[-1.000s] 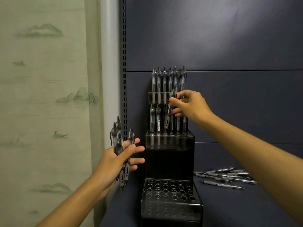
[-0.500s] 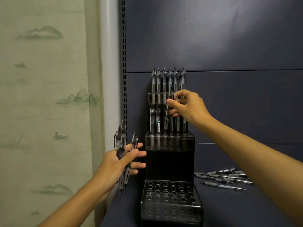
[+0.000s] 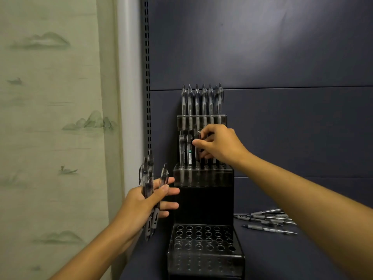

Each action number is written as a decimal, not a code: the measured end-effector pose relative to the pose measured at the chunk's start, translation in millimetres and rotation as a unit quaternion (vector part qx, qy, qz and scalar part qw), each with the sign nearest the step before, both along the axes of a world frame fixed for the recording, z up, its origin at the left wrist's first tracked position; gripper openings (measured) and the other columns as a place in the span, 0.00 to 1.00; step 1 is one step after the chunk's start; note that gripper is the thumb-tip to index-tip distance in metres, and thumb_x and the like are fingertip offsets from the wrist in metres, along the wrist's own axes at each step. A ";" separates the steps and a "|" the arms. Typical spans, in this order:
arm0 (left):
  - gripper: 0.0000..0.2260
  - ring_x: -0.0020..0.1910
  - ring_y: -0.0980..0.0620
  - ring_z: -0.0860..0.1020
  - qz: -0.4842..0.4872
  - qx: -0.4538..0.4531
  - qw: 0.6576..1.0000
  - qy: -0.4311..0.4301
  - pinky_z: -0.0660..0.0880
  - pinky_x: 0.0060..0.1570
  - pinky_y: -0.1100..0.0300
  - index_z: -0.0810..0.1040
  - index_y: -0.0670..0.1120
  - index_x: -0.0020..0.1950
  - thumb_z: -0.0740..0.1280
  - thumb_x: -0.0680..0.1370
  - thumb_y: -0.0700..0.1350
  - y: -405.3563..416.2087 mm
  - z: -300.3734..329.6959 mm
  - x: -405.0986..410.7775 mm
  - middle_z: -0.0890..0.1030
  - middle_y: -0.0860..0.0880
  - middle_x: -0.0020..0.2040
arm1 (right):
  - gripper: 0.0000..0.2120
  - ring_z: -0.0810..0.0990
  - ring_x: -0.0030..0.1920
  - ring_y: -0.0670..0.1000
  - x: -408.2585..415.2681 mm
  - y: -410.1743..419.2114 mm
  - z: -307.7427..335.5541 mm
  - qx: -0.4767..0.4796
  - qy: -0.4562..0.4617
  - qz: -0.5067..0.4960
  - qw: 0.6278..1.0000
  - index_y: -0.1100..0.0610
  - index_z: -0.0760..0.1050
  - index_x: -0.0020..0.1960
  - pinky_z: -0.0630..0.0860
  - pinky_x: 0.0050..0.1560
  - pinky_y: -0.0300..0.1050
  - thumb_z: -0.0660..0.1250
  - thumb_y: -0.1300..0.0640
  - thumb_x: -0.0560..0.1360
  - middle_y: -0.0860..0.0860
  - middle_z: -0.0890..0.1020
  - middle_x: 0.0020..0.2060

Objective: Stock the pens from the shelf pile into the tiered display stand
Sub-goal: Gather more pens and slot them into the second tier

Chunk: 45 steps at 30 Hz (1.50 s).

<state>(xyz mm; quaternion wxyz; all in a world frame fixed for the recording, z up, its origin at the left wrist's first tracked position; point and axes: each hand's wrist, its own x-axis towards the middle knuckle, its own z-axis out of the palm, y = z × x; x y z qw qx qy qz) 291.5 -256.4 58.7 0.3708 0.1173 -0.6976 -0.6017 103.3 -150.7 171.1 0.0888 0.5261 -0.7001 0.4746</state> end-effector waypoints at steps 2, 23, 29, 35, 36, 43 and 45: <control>0.11 0.45 0.47 0.86 -0.002 0.003 1.000 0.001 0.80 0.37 0.63 0.79 0.50 0.60 0.65 0.79 0.46 0.9 0.6 -1.1 0.87 0.49 0.51 | 0.09 0.86 0.34 0.47 -2.3 0.4 -0.2 -0.003 0.002 -0.012 1.000 0.60 0.76 0.50 0.84 0.38 0.42 0.71 0.54 0.77 0.51 0.85 0.38; 0.16 0.42 0.43 0.86 -0.060 0.045 0.995 0.064 0.83 0.40 0.58 0.80 0.47 0.60 0.67 0.74 0.48 15.4 20.0 -16.0 0.86 0.43 0.48 | 0.08 0.85 0.35 0.45 16.1 38.3 -10.3 0.061 0.030 0.104 0.992 0.52 0.81 0.50 0.79 0.35 0.38 0.69 0.48 0.77 0.50 0.86 0.39; 0.16 0.44 0.43 0.86 -0.093 0.016 0.994 0.051 0.83 0.41 0.58 0.80 0.44 0.58 0.66 0.73 0.47 30.3 22.1 -25.2 0.86 0.43 0.49 | 0.07 0.83 0.44 0.43 28.7 31.2 -26.3 0.079 0.082 0.134 0.984 0.49 0.81 0.50 0.76 0.45 0.35 0.70 0.47 0.77 0.44 0.84 0.43; 0.15 0.50 0.41 0.85 -0.107 0.028 0.992 0.066 0.84 0.44 0.55 0.79 0.44 0.60 0.65 0.75 0.46 35.2 27.9 -30.0 0.86 0.42 0.52 | 0.07 0.83 0.44 0.42 29.3 28.2 -32.0 0.046 -0.015 0.157 0.986 0.51 0.82 0.51 0.76 0.45 0.36 0.69 0.49 0.78 0.47 0.85 0.44; 0.15 0.50 0.41 0.85 -0.107 0.027 0.992 0.065 0.84 0.44 0.54 0.79 0.44 0.60 0.65 0.76 0.46 35.0 28.6 -30.7 0.86 0.42 0.52 | 0.07 0.83 0.43 0.41 30.2 29.0 -31.8 0.041 -0.031 0.166 0.985 0.52 0.83 0.50 0.76 0.44 0.36 0.68 0.50 0.78 0.48 0.85 0.44; 0.16 0.53 0.42 0.84 -0.108 -0.002 0.994 0.032 0.82 0.52 0.48 0.79 0.46 0.63 0.65 0.77 0.47 28.0 28.2 -29.6 0.85 0.43 0.54 | 0.07 0.85 0.42 0.46 32.4 29.5 -28.2 -0.046 -0.039 0.130 0.990 0.53 0.82 0.50 0.81 0.48 0.41 0.68 0.51 0.79 0.52 0.86 0.41; 0.17 0.53 0.43 0.85 -0.099 -0.005 0.995 0.029 0.82 0.51 0.49 0.78 0.46 0.63 0.65 0.76 0.48 24.8 26.4 -28.9 0.86 0.45 0.54 | 0.07 0.86 0.41 0.49 30.2 30.1 -18.7 -0.071 -0.074 0.142 0.985 0.54 0.81 0.51 0.83 0.46 0.47 0.67 0.52 0.79 0.52 0.86 0.43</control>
